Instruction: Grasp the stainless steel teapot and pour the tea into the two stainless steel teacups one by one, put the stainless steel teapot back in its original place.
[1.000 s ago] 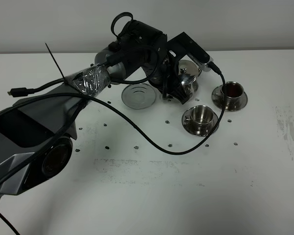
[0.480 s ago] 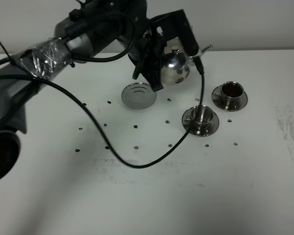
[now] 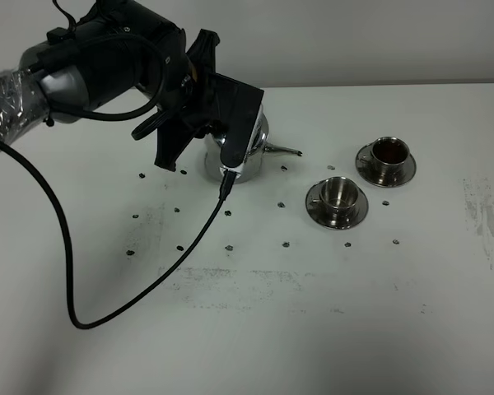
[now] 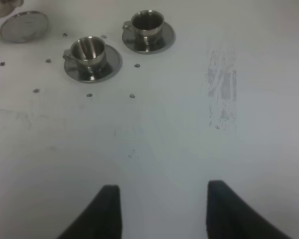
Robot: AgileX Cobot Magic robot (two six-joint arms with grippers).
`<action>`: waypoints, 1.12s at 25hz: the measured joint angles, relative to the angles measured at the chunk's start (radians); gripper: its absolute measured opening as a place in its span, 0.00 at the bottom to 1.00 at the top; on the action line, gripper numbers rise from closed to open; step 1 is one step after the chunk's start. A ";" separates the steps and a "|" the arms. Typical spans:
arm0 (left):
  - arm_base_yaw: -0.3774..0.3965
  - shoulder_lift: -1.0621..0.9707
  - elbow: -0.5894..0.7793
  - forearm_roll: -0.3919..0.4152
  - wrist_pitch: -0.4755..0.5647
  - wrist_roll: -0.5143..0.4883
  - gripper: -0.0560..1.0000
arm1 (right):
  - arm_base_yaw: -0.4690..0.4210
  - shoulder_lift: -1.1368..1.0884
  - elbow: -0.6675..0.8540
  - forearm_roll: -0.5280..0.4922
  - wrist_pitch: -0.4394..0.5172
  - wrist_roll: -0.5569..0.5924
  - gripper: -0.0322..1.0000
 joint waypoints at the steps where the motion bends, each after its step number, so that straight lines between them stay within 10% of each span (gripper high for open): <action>1: -0.001 0.003 0.000 0.010 -0.018 0.009 0.25 | 0.000 0.000 0.000 0.000 0.000 0.000 0.43; 28: -0.112 0.149 -0.050 0.301 -0.195 -0.005 0.25 | 0.000 0.000 0.000 0.000 0.000 0.000 0.43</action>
